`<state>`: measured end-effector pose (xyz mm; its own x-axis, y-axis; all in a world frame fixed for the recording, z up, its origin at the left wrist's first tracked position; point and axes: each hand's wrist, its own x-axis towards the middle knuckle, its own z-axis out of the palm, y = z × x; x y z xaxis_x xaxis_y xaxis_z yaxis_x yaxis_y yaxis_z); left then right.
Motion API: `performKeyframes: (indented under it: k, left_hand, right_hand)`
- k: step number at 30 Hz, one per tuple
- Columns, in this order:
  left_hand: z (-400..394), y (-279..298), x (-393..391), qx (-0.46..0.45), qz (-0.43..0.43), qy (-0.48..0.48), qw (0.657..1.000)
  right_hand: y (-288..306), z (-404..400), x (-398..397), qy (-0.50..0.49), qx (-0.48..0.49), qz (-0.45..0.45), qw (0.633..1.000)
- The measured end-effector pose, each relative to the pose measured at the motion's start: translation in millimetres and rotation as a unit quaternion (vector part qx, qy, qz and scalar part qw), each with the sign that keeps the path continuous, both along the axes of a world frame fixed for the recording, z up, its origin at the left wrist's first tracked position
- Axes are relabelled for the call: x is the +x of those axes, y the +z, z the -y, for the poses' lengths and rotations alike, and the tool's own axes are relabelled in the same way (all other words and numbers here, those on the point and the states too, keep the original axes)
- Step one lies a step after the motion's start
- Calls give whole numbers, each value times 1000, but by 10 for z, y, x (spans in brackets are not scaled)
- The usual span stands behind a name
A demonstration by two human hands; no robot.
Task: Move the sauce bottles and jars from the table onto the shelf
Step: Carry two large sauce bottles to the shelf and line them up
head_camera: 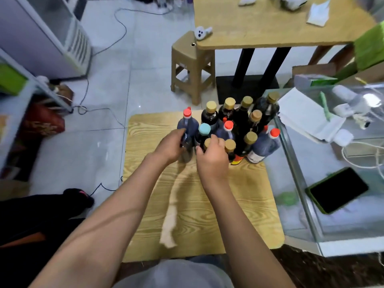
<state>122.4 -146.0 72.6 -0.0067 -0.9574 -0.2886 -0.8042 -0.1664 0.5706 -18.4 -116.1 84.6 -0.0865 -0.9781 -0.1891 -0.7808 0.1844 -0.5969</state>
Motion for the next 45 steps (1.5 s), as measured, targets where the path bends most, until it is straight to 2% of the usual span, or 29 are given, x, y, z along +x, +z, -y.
performKeyframes:
  k: [5,9,14,19,23,25,30,34,39,45]
  left_hand:
    - [-121,-48,91,-28,19,10,999]
    - [-338,-106,128,-39,-11,17,999]
    - [-617,-198,206,-56,-56,90,993]
    - [-874,19,300,-82,-98,140,982]
    - [-1167,276,399,-115,-137,134,975]
    - [-1290,365,437,-129,-147,129,972]
    - [-1557,570,375,-137,-206,77,966]
    - [-1811,792,63,-116,-263,-18,958]
    - [-2192,1110,-481,-132,-284,-124,942]
    - [-2983,1667,-1340,-192,-290,-254,903]
  right_hand:
    - [-47,86,-36,-4,-8,2,1000]
    - [-81,37,-26,-14,-22,29,999]
    - [-94,-175,-19,-18,-25,78,997]
    - [15,-640,89,-110,-37,153,981]
    - [170,-1102,189,-208,-55,254,943]
    - [272,-1349,182,-240,-77,267,930]
    - [626,-1974,125,-309,-141,314,887]
    - [926,-2427,17,-359,-179,329,855]
    - [1295,-3054,-306,-382,-252,382,803]
    - [1668,-4120,-917,-424,-367,335,757]
